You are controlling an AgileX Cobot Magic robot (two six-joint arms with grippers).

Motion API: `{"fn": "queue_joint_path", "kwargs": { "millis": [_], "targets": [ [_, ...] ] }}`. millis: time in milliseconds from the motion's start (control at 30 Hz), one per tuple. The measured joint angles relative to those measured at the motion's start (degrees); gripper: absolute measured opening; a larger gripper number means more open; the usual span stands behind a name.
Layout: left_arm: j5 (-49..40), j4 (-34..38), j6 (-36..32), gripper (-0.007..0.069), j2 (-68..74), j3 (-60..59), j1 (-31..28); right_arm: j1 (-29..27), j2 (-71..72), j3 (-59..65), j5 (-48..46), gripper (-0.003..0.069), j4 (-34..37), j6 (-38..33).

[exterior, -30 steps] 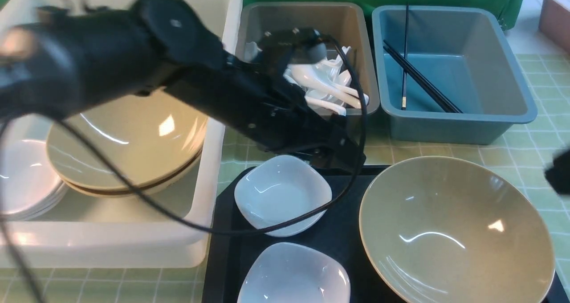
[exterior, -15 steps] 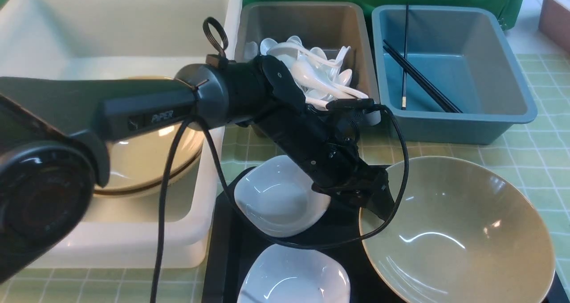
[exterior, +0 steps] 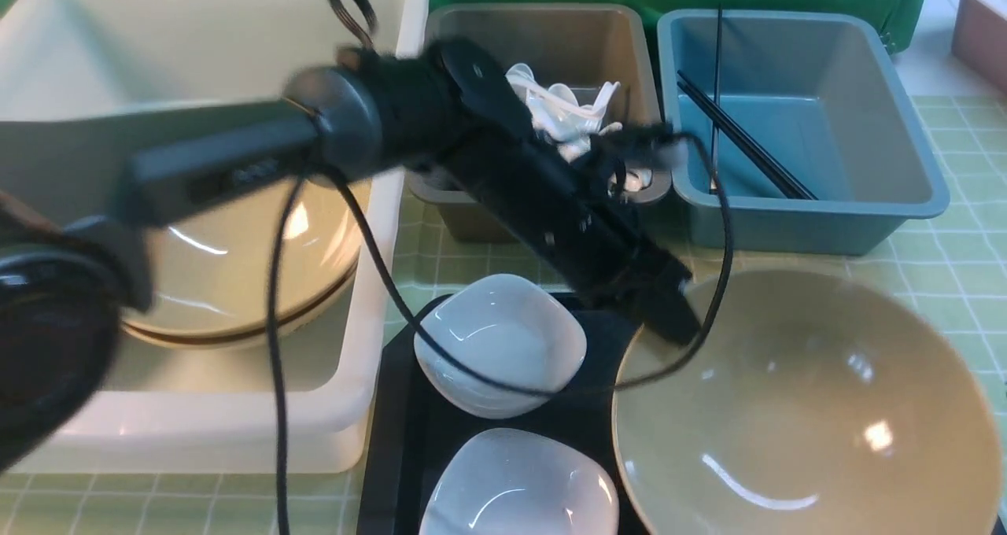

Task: On green table put chopsticks spoon bowls plates into blue grey white boxes.
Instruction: 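Grasp the large bowl on the tray by its rim, then place the tan bowl onto the bowl stack in the left bin with the left gripper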

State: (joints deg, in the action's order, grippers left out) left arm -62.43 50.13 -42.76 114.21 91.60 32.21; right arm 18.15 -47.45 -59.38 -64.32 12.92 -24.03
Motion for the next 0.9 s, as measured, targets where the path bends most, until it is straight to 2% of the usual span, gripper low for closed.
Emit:
{"fn": "queue_joint_path", "kwargs": {
  "millis": [167,433,467,500,533,567,600,633,767,800,900],
  "targets": [
    [-2.0,0.6,0.2,0.0017,-6.4,0.5,-4.2,0.0,0.1,0.0,1.5,0.0025,1.4,-2.3],
    [-7.9,-2.1,2.5,0.0017,-22.3,0.5,-23.0,0.0,1.1,0.0,8.6,0.0028,11.9,-12.3],
    [-7.9,-2.2,2.5,0.0017,-22.7,0.5,-23.5,0.0,1.1,0.0,8.9,0.0028,12.3,-12.5],
    [-8.2,-3.0,3.3,0.0017,-25.1,0.5,-27.3,0.0,1.1,0.0,9.7,0.0029,13.2,-13.5],
    [-8.1,-3.4,3.3,0.0017,-27.2,-0.1,-30.6,0.0,1.1,0.0,10.3,0.0029,13.7,-13.9],
    [-8.1,-3.5,3.3,0.0017,-27.5,-0.2,-31.1,0.0,1.1,0.0,10.4,0.0030,13.8,-13.9],
    [-8.1,-3.5,3.2,0.0017,-30.5,-1.9,-36.1,0.0,1.1,0.0,11.1,0.0032,14.1,-14.3],
    [-8.1,-3.5,3.1,0.0017,-30.5,-2.2,-36.7,0.0,1.1,0.0,11.2,0.0033,14.1,-14.3],
    [-8.2,-2.8,2.1,0.0017,-37.1,-9.8,-48.3,0.0,1.1,0.0,12.7,0.0036,14.3,-15.4],
    [-8.2,-2.5,2.1,0.0017,-37.6,-10.1,-49.3,0.0,1.1,0.0,12.8,0.0036,14.3,-15.5],
    [-6.0,-0.8,5.3,0.0017,-40.0,-15.1,-57.0,0.0,1.1,0.0,13.1,0.0036,14.3,-15.8]
  ]
}}
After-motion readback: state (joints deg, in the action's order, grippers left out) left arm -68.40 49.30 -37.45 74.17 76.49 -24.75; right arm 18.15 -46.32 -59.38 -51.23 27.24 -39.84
